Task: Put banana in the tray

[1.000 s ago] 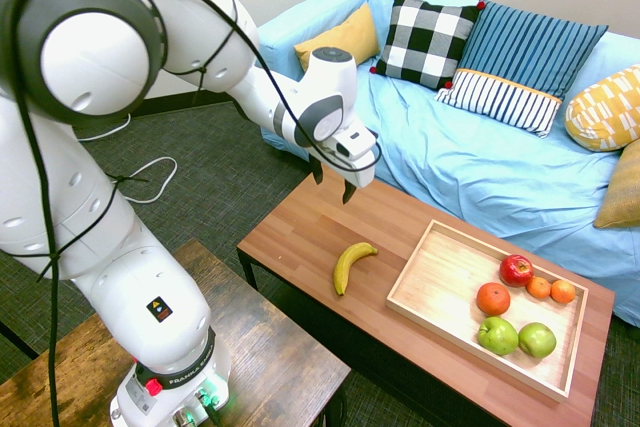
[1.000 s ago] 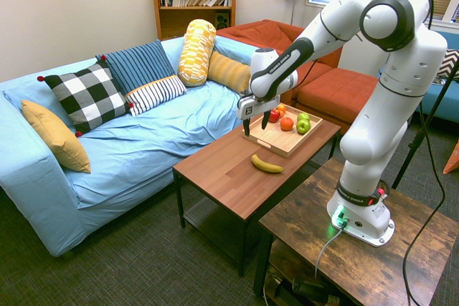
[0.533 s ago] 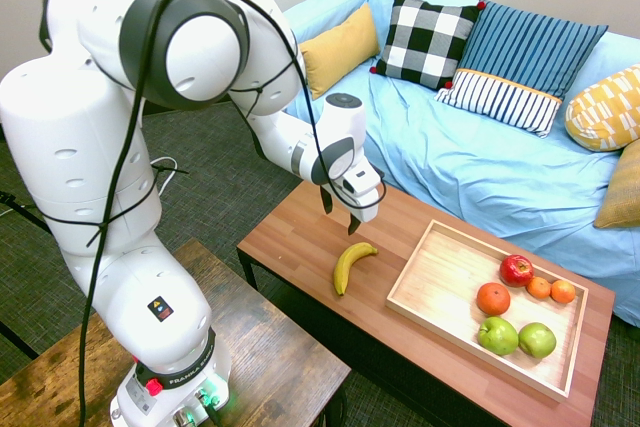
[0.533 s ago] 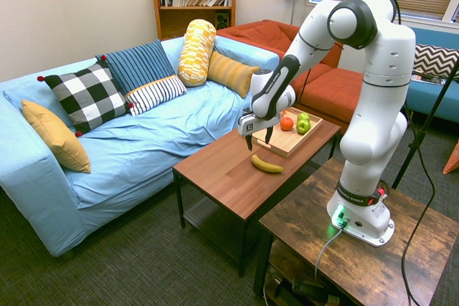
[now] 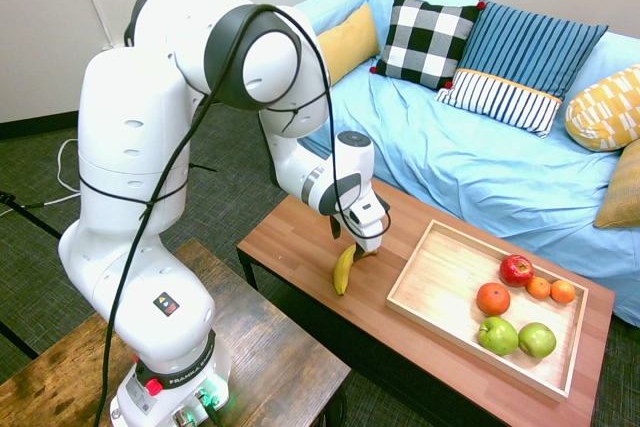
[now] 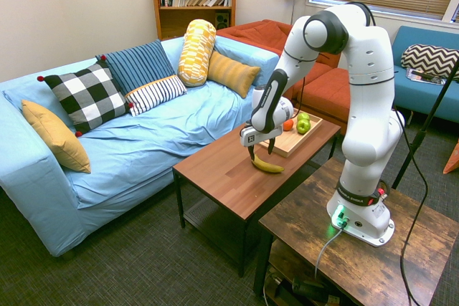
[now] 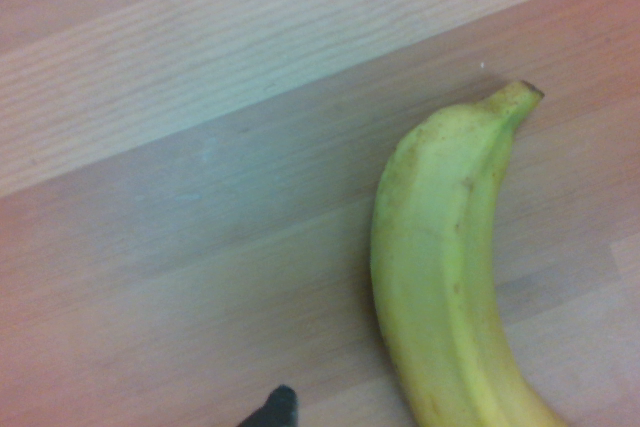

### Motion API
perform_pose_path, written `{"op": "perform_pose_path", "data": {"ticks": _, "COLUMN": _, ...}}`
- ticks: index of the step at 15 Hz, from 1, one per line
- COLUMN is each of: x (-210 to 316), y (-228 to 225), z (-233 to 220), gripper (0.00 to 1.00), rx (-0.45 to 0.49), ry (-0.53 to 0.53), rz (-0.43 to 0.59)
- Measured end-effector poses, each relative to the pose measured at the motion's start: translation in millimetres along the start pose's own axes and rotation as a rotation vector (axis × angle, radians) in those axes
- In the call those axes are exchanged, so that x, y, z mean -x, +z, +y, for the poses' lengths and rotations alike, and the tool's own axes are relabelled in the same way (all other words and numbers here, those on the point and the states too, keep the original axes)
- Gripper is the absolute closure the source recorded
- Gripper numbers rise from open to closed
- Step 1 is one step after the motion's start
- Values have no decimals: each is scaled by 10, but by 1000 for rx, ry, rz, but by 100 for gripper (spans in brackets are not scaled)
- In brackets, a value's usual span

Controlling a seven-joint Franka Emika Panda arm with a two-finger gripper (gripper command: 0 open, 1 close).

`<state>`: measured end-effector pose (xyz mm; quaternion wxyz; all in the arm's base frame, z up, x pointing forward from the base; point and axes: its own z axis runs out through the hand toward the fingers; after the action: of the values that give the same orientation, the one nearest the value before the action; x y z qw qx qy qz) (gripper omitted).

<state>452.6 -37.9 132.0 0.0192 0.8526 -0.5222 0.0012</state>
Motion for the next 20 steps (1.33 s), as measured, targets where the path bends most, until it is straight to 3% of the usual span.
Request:
{"op": "perform_pose_path", "data": {"ticks": 10, "x": -151, "y": 315, "z": -4, "gripper": 0, "rx": -57, "ry": 16, "rz": -21}}
{"op": "perform_pose_path", "data": {"ticks": 11, "x": -147, "y": 321, "z": -18, "gripper": 100, "rx": -62, "ry": 19, "rz": -22}}
{"op": "perform_pose_path", "data": {"ticks": 20, "x": -254, "y": 354, "z": -150, "gripper": 100, "rx": -113, "ry": 35, "rz": -16}}
